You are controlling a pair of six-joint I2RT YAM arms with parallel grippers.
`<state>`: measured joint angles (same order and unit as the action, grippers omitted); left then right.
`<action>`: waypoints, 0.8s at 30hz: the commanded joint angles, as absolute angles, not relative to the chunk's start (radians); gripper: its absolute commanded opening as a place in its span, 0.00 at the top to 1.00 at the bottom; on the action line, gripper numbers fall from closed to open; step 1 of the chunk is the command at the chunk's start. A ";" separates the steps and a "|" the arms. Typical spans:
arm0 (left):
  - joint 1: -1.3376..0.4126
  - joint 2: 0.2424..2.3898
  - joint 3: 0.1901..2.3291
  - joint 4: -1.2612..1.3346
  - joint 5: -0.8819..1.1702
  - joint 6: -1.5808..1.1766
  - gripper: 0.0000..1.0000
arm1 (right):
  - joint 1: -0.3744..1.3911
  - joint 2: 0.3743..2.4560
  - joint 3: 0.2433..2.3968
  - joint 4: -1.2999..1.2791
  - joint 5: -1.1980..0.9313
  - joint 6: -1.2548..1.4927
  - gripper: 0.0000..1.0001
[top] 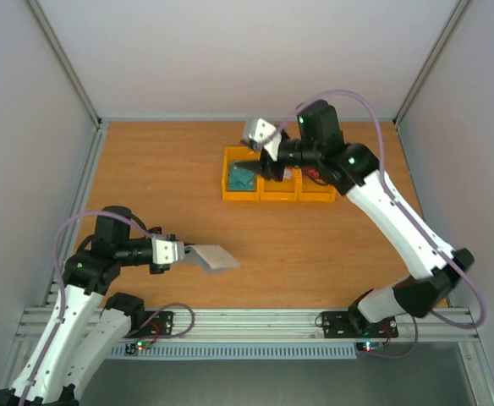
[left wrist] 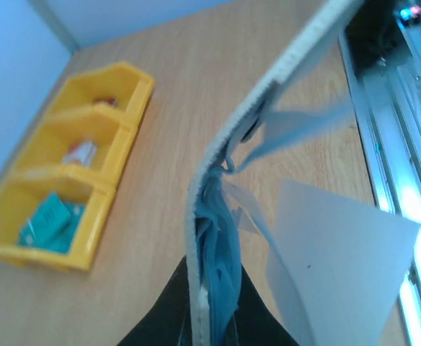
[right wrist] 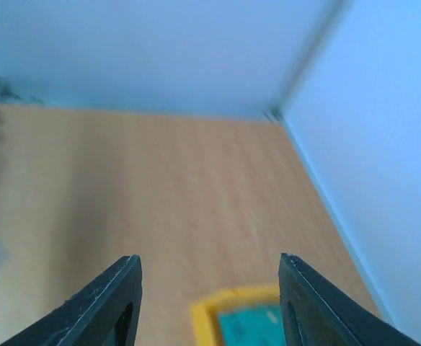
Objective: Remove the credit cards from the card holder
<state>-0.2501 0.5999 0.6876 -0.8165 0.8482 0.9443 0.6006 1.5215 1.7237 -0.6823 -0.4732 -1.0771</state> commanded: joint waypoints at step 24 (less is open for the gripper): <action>-0.044 0.946 0.297 -0.157 0.689 -0.954 0.95 | 0.744 1.155 1.200 -0.592 -0.406 -0.658 0.42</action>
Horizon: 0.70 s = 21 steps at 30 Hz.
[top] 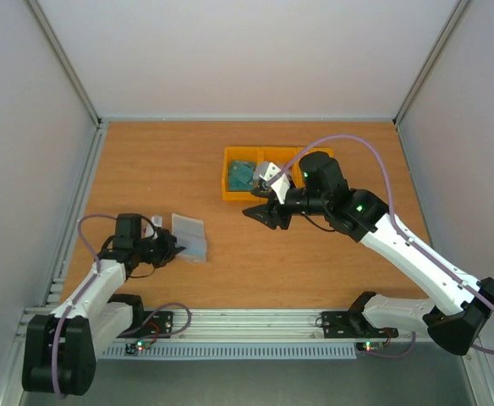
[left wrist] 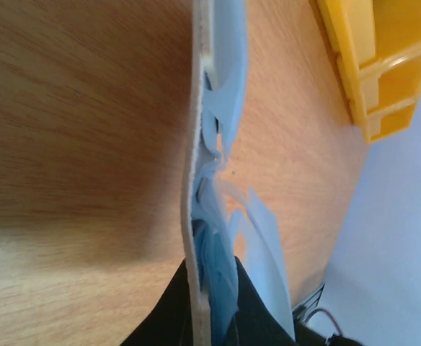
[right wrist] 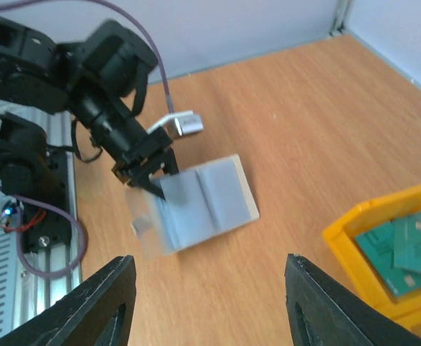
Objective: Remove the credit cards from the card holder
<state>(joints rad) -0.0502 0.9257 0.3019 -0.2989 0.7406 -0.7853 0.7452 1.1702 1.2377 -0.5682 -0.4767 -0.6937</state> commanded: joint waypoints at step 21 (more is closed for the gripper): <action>0.054 0.647 0.797 -0.992 0.034 -0.693 0.01 | 0.359 0.955 1.057 -0.546 0.109 -0.371 0.02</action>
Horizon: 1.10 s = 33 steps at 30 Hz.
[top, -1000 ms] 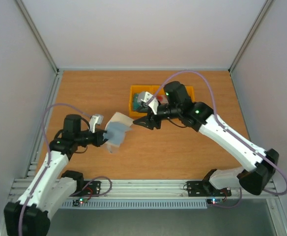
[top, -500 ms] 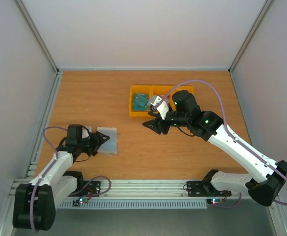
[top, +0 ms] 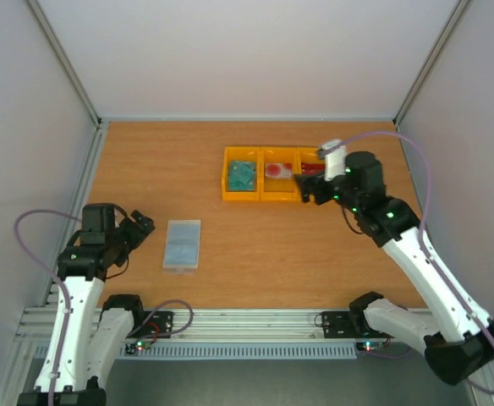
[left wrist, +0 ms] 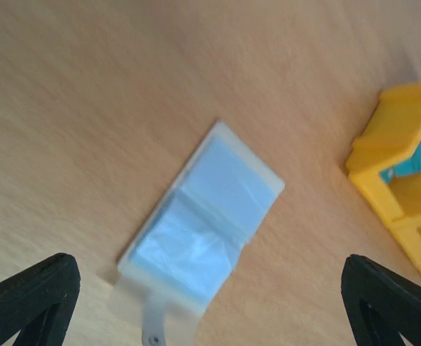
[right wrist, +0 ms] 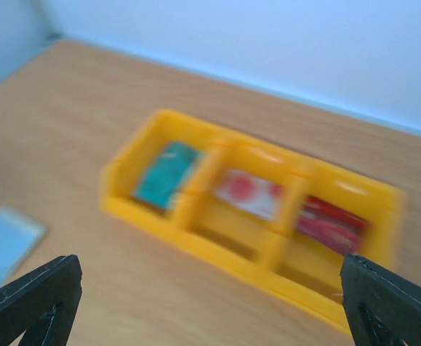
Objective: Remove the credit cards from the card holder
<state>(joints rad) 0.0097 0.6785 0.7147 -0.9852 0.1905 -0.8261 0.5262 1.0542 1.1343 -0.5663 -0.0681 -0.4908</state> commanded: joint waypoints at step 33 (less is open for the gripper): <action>0.107 1.190 0.249 0.716 -0.167 -0.186 0.01 | -0.046 1.627 0.209 1.286 0.039 -0.431 0.02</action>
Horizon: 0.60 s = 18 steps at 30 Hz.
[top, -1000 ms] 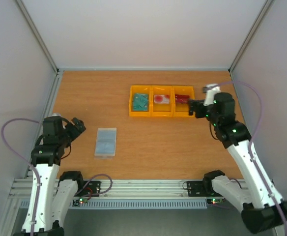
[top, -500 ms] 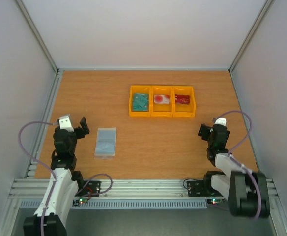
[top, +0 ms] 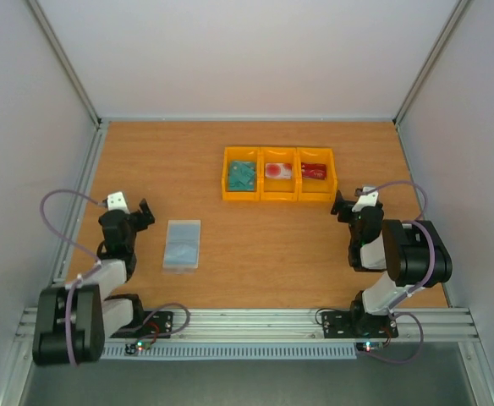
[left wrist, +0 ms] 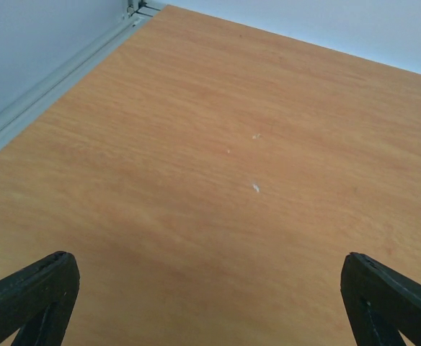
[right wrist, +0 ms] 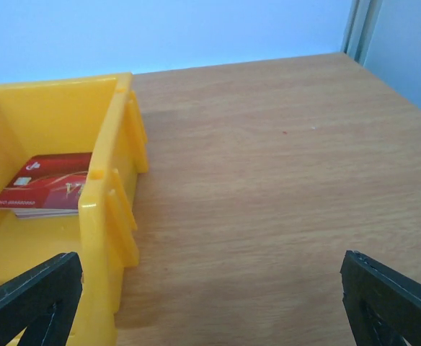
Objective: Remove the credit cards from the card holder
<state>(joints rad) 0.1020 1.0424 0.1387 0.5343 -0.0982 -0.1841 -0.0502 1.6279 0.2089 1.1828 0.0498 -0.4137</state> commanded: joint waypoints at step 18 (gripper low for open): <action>0.029 1.539 0.362 0.937 0.050 -0.011 0.01 | -0.046 1.593 0.423 0.833 -0.059 -0.463 0.02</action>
